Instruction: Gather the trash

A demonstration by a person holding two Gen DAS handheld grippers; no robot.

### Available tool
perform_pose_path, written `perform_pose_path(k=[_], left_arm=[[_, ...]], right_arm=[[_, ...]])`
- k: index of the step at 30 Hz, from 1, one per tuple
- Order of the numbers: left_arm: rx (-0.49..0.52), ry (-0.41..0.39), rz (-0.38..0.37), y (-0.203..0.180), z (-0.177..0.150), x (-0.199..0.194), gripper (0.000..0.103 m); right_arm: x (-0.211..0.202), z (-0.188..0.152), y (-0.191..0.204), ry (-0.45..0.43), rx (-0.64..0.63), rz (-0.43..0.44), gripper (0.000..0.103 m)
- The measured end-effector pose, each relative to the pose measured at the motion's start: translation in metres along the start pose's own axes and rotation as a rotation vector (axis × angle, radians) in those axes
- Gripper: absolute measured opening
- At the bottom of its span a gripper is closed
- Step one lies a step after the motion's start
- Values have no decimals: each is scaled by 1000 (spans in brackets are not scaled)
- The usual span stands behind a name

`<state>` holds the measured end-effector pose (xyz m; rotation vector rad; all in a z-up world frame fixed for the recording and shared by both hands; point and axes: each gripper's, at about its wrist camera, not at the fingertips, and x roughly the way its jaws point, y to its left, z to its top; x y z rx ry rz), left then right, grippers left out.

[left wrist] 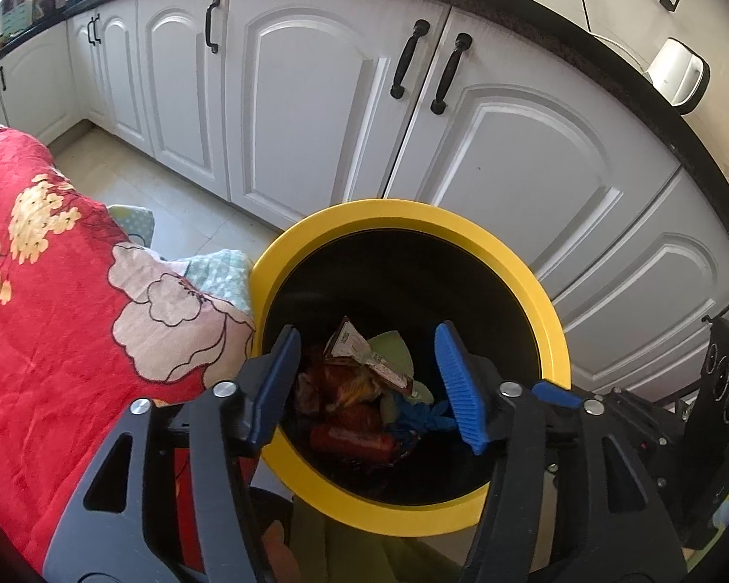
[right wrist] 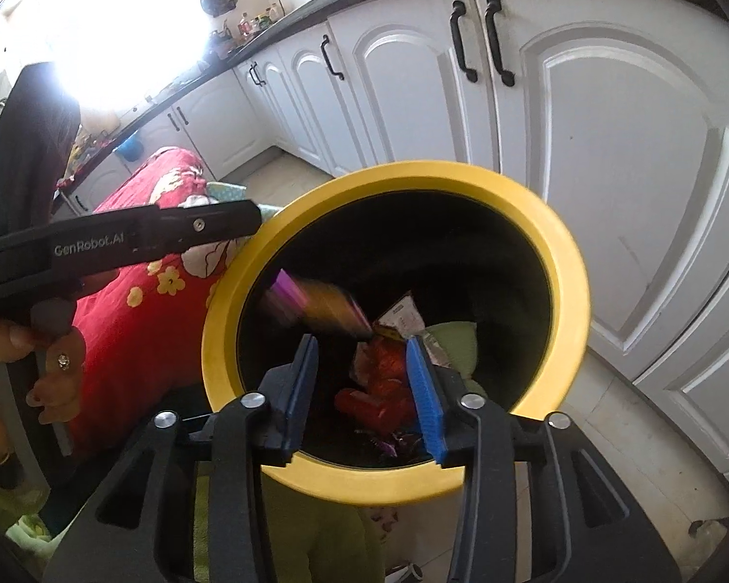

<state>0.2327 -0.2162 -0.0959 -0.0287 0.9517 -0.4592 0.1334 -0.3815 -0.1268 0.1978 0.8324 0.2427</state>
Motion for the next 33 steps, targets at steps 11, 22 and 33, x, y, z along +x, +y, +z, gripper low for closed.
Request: perform_pose_path(k=[11,22,33], left_arm=[[1,-32,24,6,-3,-22,77],[-7,-66,45,14,-7,-48,92],[-17,-99,66,24,-20,-83,92]], right_arm=[[-18,5,2,-46,1,-31,65],[-33,9,10,-77,-11,-64,85],[-56,10,27,-113,-32,-86,96]])
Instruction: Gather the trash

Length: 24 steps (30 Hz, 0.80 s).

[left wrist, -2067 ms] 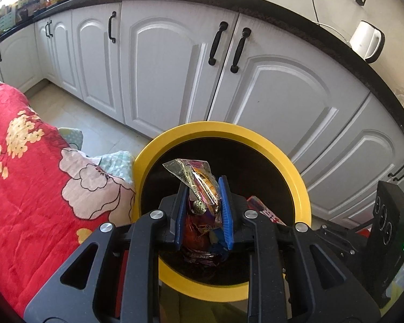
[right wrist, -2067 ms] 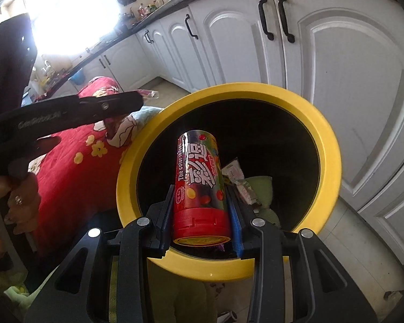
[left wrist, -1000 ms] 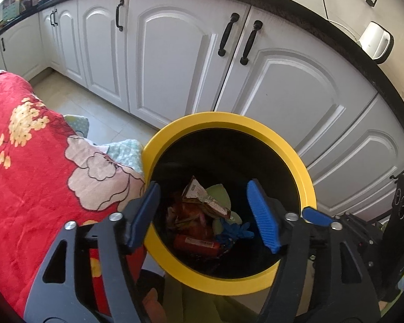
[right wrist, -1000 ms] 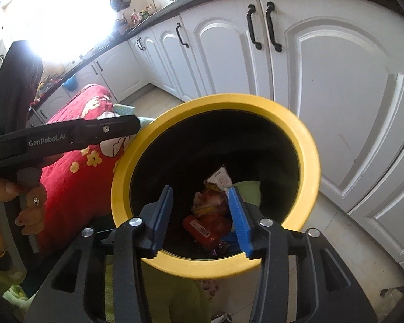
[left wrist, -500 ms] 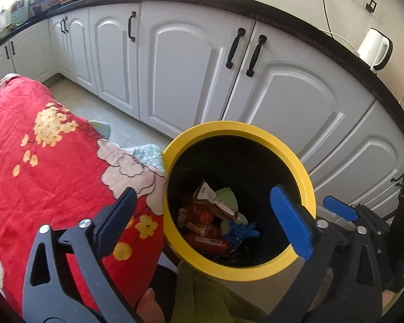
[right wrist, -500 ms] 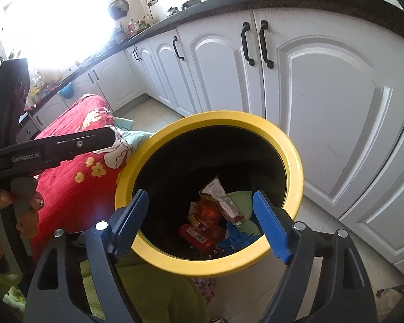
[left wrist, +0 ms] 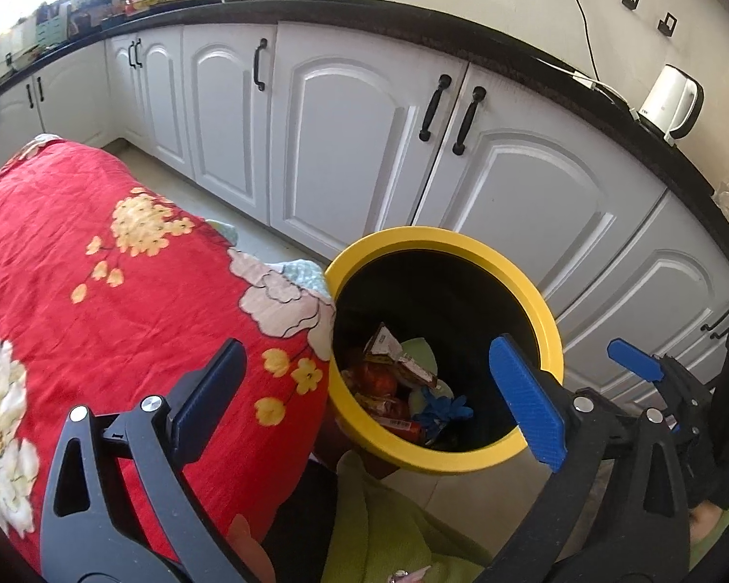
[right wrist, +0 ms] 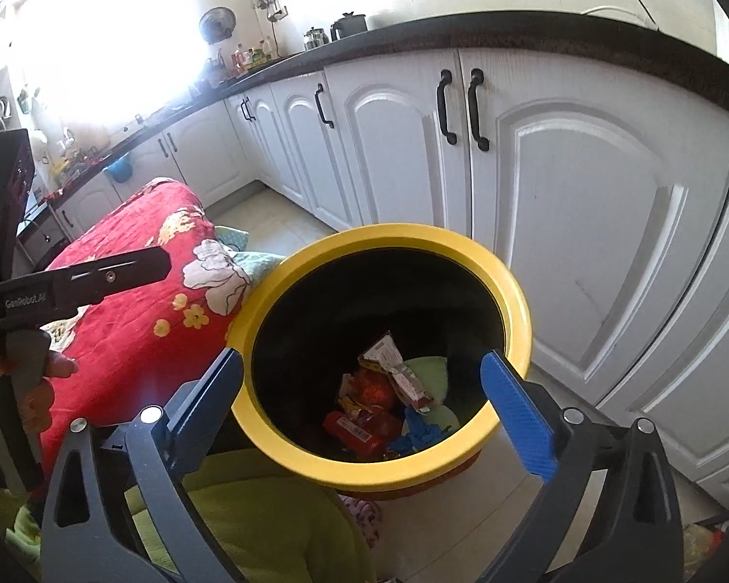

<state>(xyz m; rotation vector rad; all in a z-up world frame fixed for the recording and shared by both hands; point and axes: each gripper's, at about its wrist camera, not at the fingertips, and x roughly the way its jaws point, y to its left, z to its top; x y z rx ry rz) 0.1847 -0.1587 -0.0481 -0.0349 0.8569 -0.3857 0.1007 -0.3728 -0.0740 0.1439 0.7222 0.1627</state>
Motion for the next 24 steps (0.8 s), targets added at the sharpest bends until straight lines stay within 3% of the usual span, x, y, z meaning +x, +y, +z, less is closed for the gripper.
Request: perform_pose_path(k=[16,24], left_arm=[[-17,-57,68,26,-32,-55,92],[-10,-122,108,29,-47,-85,92]], right_arm=[[-36,1,30,-49,-22,-15,96],[-52,-8,55,-83,-51,-12,96]])
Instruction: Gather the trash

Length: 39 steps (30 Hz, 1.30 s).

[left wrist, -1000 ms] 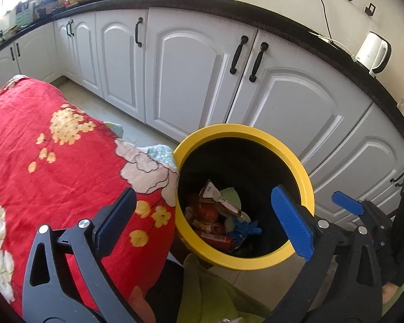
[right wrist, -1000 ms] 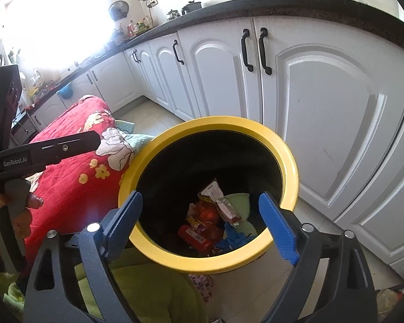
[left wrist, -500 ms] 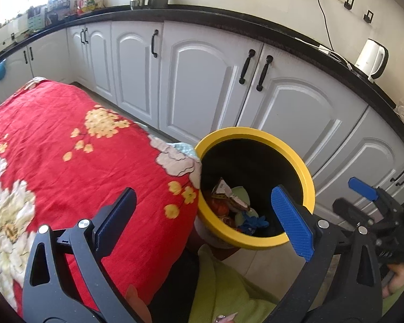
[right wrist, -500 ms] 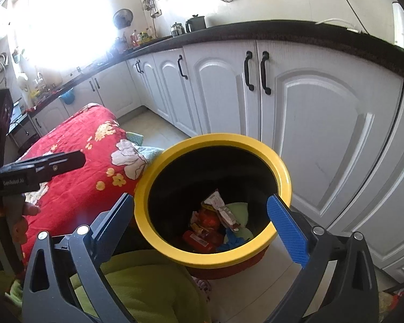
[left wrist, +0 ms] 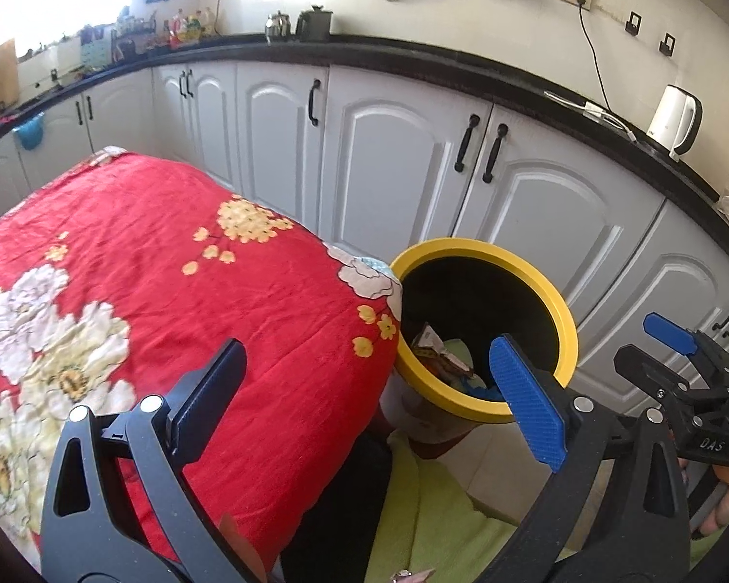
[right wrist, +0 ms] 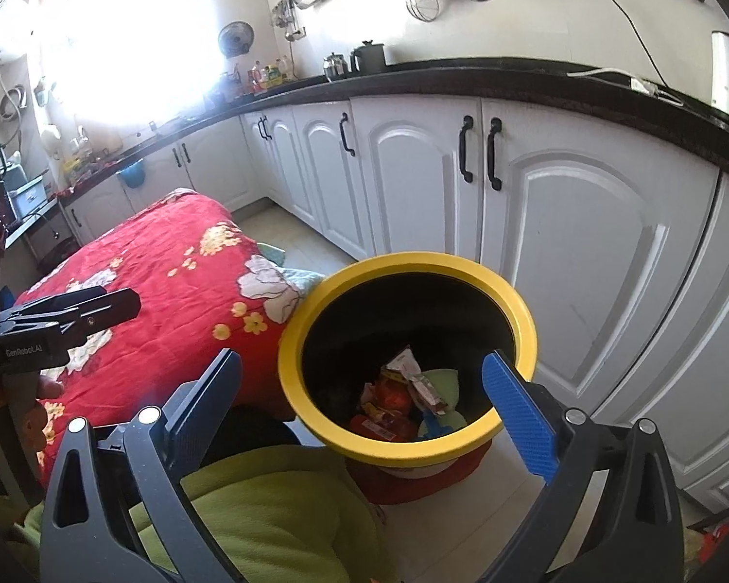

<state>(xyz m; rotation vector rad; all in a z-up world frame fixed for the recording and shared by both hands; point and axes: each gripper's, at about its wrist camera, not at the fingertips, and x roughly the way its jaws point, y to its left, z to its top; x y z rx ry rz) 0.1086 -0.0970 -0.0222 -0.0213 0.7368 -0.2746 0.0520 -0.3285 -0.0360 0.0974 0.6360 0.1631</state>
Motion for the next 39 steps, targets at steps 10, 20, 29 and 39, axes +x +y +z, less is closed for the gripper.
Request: perform_pose_path(k=[10,20,29,39], left_arm=[[18,-131,81,1,-20,-36,92],[27,-284,137,4,-38,-73,92],[49,-405,108,0,-61,-104,92],[23,-440,93,3,-62,-110,92]], right_arm=[[-26,-12,34,-127,-47,-4,97],[-78,-19,57,-369,-101,4,97],[-99,-39,68,-459,-109,-18,97],[-93,-43,81,-480,-153,-33,97]])
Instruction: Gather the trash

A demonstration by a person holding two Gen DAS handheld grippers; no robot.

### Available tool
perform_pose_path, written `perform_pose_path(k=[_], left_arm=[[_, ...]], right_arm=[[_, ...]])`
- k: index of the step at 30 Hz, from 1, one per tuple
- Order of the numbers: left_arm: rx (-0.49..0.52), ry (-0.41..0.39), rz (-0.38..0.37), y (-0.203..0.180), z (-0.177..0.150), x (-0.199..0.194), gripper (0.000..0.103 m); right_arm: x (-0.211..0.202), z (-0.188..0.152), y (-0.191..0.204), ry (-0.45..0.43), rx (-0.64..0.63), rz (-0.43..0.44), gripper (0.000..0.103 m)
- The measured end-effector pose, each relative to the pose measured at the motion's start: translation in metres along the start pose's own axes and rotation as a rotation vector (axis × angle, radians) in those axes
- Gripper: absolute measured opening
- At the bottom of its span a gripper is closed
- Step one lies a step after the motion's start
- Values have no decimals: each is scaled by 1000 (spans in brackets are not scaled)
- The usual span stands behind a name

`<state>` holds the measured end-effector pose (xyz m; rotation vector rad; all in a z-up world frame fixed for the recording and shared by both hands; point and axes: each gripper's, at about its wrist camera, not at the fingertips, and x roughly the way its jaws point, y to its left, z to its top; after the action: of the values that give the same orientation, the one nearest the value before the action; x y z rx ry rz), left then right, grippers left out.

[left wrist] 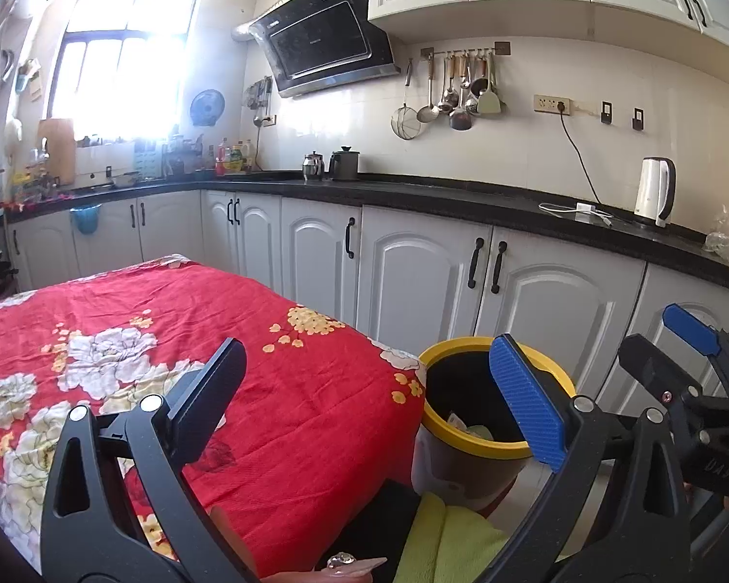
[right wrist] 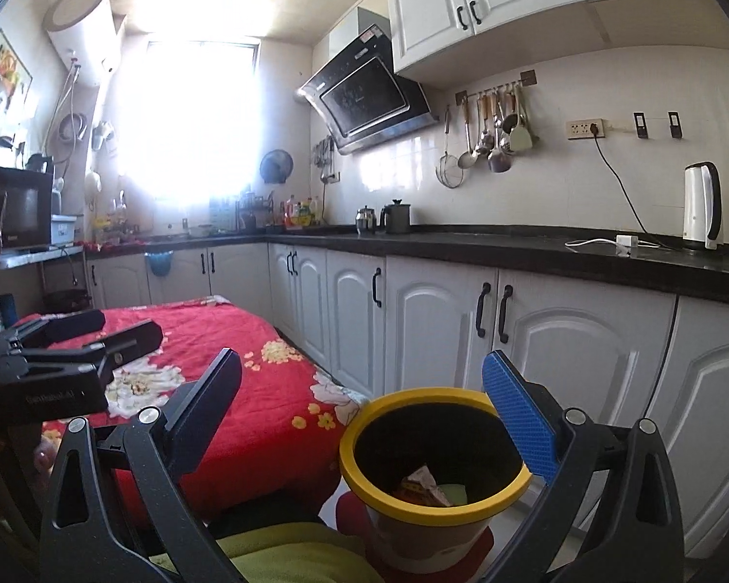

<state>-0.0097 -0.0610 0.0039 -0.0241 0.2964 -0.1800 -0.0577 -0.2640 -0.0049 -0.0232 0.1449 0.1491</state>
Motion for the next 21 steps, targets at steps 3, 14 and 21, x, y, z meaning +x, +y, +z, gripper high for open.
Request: perform_pose_path(k=[3,14,21], left_arm=[[-2,6,0,1,0,1,92],[-5,10,1,1,-1,1,92],[-5,8,2,1,-1,1,92]], right_arm=[[-1,0,1,-1,-4,4,97],[4,-1,1,8,0,4,97],[4,-2,0,10,2,4,97]])
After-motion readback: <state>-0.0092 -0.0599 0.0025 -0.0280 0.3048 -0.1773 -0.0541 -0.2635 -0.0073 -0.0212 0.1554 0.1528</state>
